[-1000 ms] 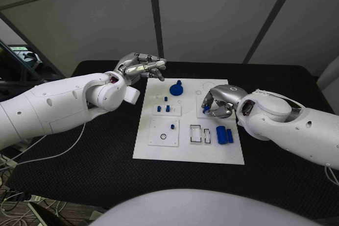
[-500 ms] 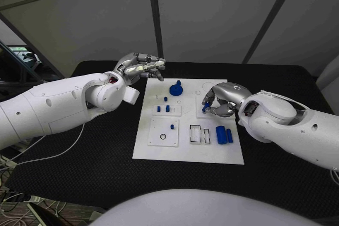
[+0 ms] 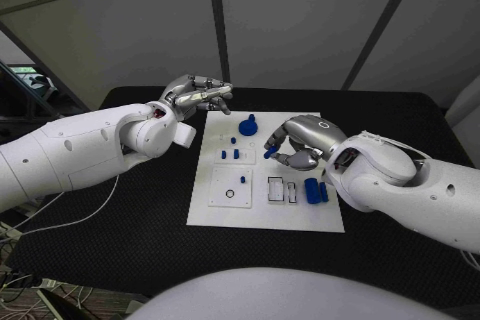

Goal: Assemble the parts on the task board

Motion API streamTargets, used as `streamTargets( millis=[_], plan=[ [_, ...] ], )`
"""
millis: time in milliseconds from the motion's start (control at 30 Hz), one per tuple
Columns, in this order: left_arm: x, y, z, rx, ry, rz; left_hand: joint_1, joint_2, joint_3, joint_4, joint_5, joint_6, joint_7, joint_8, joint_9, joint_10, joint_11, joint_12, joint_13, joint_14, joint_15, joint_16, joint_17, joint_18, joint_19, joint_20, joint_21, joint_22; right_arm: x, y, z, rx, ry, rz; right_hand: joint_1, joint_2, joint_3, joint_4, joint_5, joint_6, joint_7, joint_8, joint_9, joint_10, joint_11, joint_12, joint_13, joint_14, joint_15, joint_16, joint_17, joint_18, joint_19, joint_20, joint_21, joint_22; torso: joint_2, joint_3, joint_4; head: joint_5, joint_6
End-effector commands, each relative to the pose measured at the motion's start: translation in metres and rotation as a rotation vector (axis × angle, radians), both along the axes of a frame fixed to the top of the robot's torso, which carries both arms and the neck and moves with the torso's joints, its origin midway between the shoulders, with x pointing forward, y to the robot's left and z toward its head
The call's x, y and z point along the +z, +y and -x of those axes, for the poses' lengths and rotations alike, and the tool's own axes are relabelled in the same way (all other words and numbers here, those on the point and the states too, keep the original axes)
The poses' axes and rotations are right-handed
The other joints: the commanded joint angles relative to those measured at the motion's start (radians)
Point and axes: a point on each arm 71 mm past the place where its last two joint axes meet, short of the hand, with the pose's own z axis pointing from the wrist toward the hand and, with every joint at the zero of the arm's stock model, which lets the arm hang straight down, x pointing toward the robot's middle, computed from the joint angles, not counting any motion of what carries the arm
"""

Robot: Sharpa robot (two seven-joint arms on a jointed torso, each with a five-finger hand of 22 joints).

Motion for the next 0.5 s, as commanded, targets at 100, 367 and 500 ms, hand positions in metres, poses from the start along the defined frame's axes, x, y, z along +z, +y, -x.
streamTargets(
  millis=[100,367,500],
  plan=[
    [0.001,-0.004,-0.001,-0.018,-0.007,0.01,0.005,0.001,-0.003,-0.004,-0.002,-0.005,0.003,0.004,-0.002,-0.005,-0.002,-0.005,-0.001,0.008,-0.001,-0.005,-0.001,0.049,0.006,0.002,-0.001,-0.001,-0.004,0.03,0.01,0.085,0.022,-0.074,0.012,0.0,0.007,0.0,0.008,0.012,-0.002,0.008,0.02,0.008,0.002,-0.006,0.0,0.018,-0.003,0.002,-0.001,-0.018,0.004,0.001,0.005,0.0,0.002,0.0029,0.0014,0.014,0.0],
    [0.0,-0.007,-0.002,-0.023,-0.008,0.013,0.005,0.001,-0.003,-0.004,-0.002,-0.005,0.003,0.004,-0.002,-0.004,-0.002,-0.005,-0.001,0.008,-0.001,-0.005,-0.002,0.049,0.006,0.002,-0.002,-0.001,-0.026,0.062,0.025,0.159,0.076,-0.084,0.013,-0.002,0.008,-0.003,0.011,0.011,0.0,0.007,0.02,0.007,0.003,-0.008,-0.001,0.017,-0.003,0.001,-0.002,-0.018,0.004,0.001,0.005,0.0,0.002,-0.0009,0.0045,0.031,0.0],
    [0.0,-0.008,-0.002,-0.024,-0.008,0.014,0.005,0.001,-0.003,-0.004,-0.002,-0.005,0.003,0.004,-0.002,-0.004,-0.002,-0.005,-0.001,0.008,-0.001,-0.005,-0.002,0.049,0.006,0.002,-0.002,-0.001,-0.034,0.069,0.027,0.172,0.093,-0.078,0.014,-0.002,0.008,-0.004,0.012,0.011,0.001,0.007,0.021,0.006,0.004,-0.008,-0.001,0.017,-0.003,0.0,-0.003,-0.017,0.003,0.001,0.004,-0.001,0.003,0.0003,0.0032,0.041,0.0]
  ],
)
